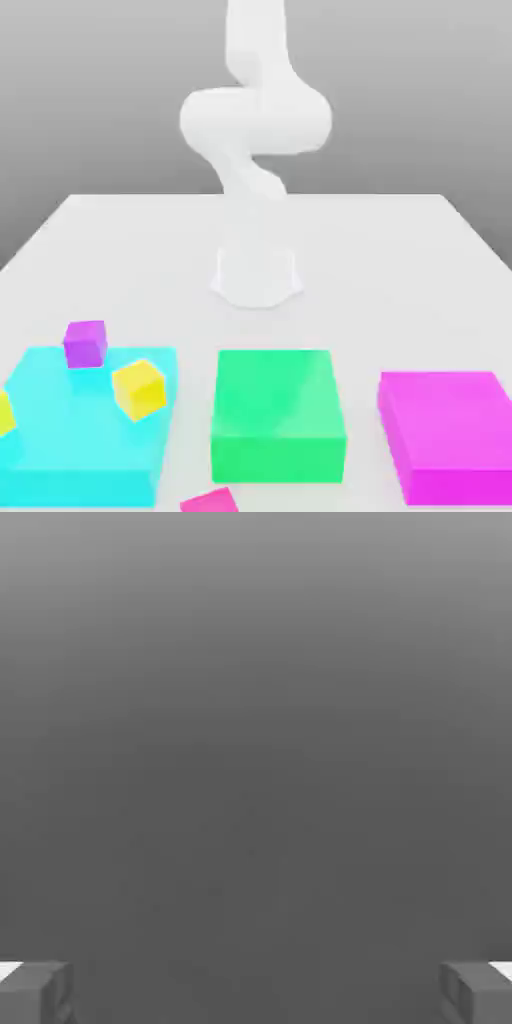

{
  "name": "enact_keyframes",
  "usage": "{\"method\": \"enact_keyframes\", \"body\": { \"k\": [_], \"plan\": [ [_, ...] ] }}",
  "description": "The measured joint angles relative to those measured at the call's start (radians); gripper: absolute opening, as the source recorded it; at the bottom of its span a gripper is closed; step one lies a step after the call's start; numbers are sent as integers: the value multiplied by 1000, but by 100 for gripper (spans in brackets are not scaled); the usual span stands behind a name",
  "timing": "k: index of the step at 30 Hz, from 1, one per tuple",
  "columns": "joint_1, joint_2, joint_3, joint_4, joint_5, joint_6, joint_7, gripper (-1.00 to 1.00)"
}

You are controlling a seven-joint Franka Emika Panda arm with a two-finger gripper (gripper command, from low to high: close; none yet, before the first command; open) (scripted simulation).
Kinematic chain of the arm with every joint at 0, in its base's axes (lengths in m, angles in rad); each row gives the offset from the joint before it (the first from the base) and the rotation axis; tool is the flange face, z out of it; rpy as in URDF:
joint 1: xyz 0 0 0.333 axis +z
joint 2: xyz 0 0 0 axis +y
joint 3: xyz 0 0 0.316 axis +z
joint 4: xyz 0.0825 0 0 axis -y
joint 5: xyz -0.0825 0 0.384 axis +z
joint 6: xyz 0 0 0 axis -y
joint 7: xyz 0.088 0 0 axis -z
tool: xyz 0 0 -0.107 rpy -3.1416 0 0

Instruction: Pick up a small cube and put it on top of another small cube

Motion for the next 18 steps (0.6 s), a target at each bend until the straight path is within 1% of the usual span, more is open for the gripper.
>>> {"method": "enact_keyframes", "body": {
  "k": [9,18],
  "plan": [
    [76,332,-95,11,73,87,-187,0],
    [96,659,-135,22,148,173,-373,0]
  ]
}}
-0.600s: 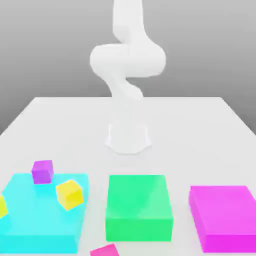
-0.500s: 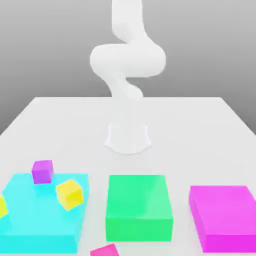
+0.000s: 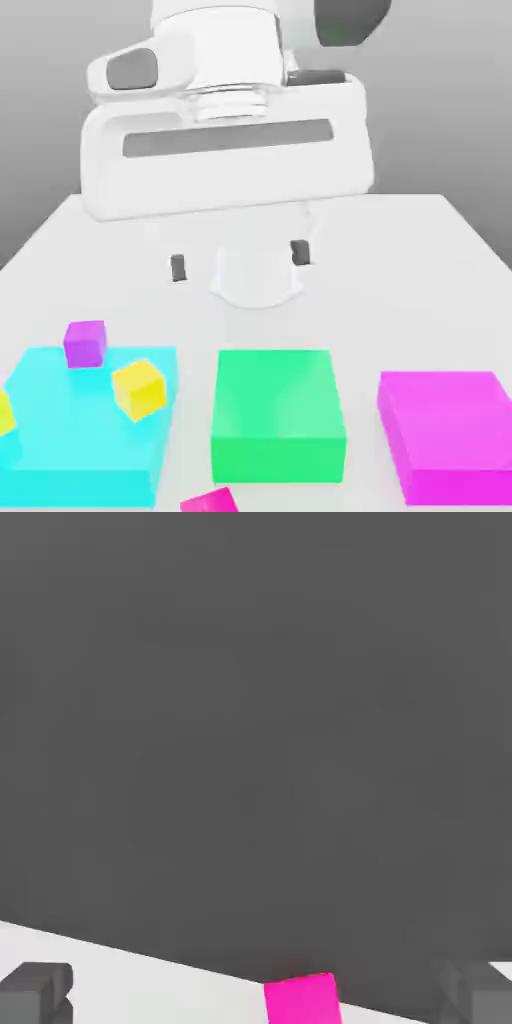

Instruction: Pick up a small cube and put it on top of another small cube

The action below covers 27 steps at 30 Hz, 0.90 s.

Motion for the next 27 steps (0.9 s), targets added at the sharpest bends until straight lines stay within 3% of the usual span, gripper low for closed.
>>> {"method": "enact_keyframes", "body": {
  "k": [11,15,16,23,27],
  "plan": [
    [-24,383,-5,9,-28,116,-144,0],
    [-47,527,21,34,-3,216,-175,0],
    [-54,557,30,40,5,239,-181,-100],
    [-55,561,31,40,6,241,-182,-100],
    [-37,439,4,14,-33,145,-154,-100]
  ]
}}
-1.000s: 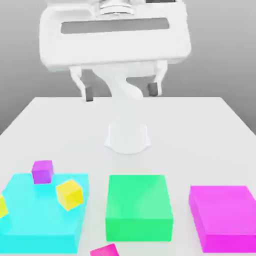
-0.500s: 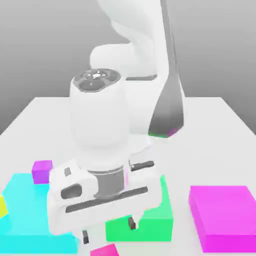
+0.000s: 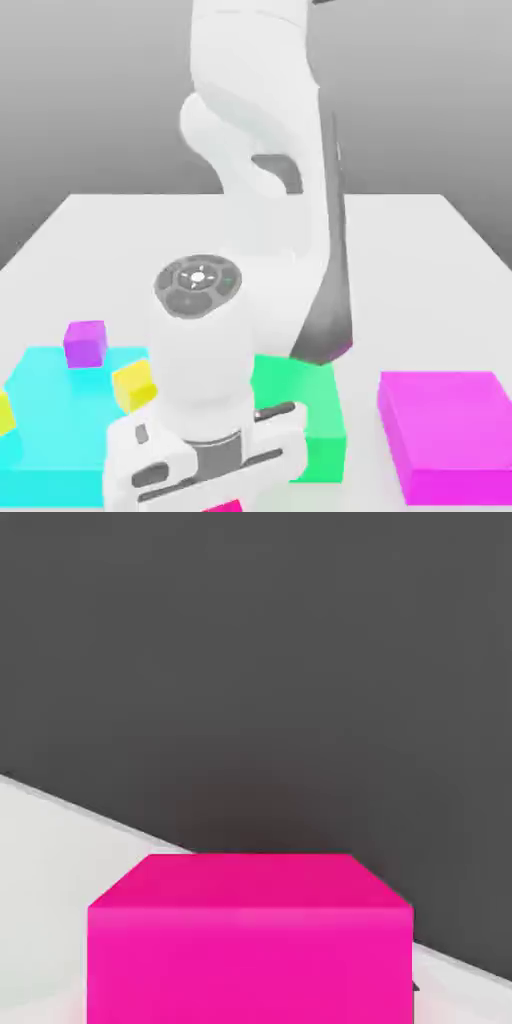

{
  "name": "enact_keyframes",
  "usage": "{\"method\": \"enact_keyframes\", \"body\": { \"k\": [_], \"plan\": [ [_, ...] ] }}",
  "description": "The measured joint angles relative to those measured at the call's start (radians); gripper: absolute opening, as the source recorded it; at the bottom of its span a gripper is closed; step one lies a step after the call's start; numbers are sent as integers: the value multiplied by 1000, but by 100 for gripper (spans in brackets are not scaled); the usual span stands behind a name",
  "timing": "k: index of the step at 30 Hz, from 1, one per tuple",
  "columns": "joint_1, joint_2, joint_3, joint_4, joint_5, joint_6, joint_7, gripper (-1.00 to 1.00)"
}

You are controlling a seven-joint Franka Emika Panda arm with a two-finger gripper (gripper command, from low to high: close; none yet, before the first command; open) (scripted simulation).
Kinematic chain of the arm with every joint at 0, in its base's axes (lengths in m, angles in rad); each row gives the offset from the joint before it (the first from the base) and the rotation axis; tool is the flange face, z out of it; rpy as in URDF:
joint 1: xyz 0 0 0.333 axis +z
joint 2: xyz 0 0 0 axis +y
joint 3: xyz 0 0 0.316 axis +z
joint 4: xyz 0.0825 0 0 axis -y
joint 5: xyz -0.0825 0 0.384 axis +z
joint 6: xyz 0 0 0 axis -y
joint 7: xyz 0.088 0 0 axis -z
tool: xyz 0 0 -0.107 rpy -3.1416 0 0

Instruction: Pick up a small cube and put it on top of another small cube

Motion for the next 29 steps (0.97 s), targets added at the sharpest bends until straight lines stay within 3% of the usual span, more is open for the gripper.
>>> {"method": "enact_keyframes", "body": {
  "k": [10,20,25,26,29],
  "plan": [
    [-127,-344,-181,-222,-95,-123,222,-100],
    [-384,-696,-220,-461,-295,-215,529,-100],
    [-390,-584,-243,-512,-264,-54,519,-100],
    [-386,-552,-247,-519,-253,-16,510,100],
    [-386,-552,-247,-519,-253,-16,510,100]
  ]
}}
